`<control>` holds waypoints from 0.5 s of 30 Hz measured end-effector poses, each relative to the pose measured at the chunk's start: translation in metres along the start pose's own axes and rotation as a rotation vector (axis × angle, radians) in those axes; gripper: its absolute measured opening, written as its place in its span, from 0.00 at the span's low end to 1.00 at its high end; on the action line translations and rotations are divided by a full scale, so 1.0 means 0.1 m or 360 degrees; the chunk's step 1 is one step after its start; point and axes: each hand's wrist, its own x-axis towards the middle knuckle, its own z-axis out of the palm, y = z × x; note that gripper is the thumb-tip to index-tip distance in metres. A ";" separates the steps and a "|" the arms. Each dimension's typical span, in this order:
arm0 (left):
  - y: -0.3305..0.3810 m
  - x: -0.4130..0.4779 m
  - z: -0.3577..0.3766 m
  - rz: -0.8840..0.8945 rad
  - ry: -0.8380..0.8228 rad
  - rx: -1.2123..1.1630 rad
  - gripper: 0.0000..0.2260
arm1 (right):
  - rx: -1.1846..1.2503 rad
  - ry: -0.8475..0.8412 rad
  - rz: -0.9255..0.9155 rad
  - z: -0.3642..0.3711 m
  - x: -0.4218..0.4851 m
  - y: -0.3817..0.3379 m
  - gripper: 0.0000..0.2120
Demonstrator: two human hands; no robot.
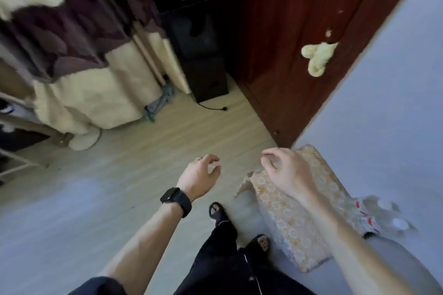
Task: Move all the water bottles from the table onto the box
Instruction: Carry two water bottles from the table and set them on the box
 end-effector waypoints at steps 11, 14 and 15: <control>-2.14 -2.01 -1.88 -0.0563 0.1385 -0.0450 0.14 | -0.0262 -0.0422 -0.1344 1.18 0.04 -3.37 0.13; -2.79 -2.70 -2.26 -0.0710 0.1643 -0.0489 0.13 | -0.0212 -0.0442 -0.1673 1.69 -0.27 -4.38 0.15; -3.01 -2.92 -2.38 -0.0773 0.1703 -0.0486 0.13 | -0.0202 -0.0460 -0.1745 1.86 -0.40 -4.70 0.15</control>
